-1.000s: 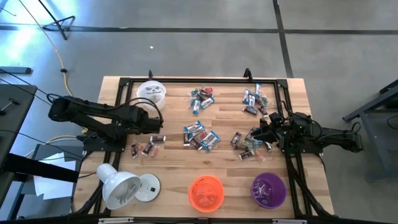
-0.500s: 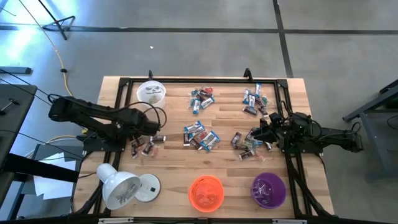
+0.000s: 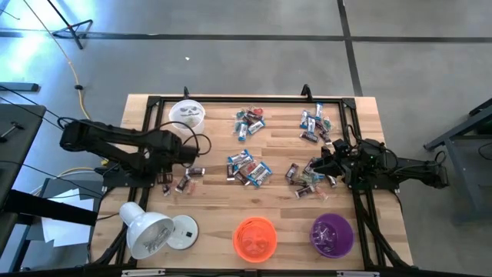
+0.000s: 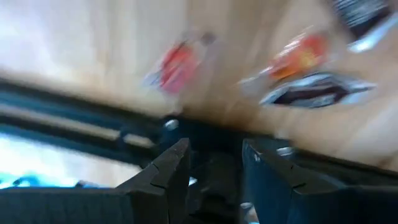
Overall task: Organize candy in baskets
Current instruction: Put the red gummy into the white bucket
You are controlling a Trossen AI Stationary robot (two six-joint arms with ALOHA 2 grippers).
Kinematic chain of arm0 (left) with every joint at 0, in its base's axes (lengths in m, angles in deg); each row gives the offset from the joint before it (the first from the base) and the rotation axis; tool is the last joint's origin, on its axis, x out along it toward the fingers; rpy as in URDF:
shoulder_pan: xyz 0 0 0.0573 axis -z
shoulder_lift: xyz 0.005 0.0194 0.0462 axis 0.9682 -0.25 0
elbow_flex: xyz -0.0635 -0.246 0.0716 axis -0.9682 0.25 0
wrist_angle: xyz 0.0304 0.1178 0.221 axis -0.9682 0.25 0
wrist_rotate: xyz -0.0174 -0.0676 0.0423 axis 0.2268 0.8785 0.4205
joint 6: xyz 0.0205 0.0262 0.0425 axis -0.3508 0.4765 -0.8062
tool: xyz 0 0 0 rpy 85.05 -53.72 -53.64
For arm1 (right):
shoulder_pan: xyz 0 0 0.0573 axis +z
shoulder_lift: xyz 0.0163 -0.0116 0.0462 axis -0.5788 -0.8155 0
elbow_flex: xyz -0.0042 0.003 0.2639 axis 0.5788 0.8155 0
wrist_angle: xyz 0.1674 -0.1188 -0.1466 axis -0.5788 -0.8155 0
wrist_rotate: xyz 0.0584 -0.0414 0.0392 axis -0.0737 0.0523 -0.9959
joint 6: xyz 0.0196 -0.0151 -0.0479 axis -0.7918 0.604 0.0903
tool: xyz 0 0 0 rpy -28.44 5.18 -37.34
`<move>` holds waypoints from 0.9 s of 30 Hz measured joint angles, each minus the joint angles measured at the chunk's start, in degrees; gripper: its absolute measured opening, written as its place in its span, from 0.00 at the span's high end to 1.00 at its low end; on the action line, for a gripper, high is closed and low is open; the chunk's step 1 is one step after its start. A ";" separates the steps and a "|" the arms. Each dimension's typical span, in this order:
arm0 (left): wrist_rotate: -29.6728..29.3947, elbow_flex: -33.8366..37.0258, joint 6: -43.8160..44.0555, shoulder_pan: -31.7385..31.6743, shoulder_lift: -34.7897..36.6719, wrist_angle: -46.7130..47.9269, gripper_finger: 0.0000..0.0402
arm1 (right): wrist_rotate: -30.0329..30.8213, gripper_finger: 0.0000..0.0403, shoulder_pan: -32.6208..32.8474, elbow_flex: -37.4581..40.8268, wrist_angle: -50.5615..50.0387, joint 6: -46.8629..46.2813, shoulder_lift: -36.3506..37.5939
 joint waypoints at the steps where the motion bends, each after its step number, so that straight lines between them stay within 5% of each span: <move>1: 1.35 -0.64 -0.25 -0.17 0.00 -0.78 0.67 | 0.00 0.66 0.00 0.00 0.00 0.00 0.00; 11: 2.79 -2.22 -4.18 -4.25 -1.05 -5.55 0.67 | 0.00 0.66 0.02 0.01 -0.02 -0.02 0.00; 17: 2.54 -2.26 -3.73 -8.20 -8.23 -8.47 0.67 | 0.00 0.66 0.00 0.00 -0.02 -0.02 0.00; 27: -1.00 -2.22 11.16 -11.66 -18.68 -8.41 0.67 | -0.02 0.66 0.02 0.01 -0.02 0.00 0.00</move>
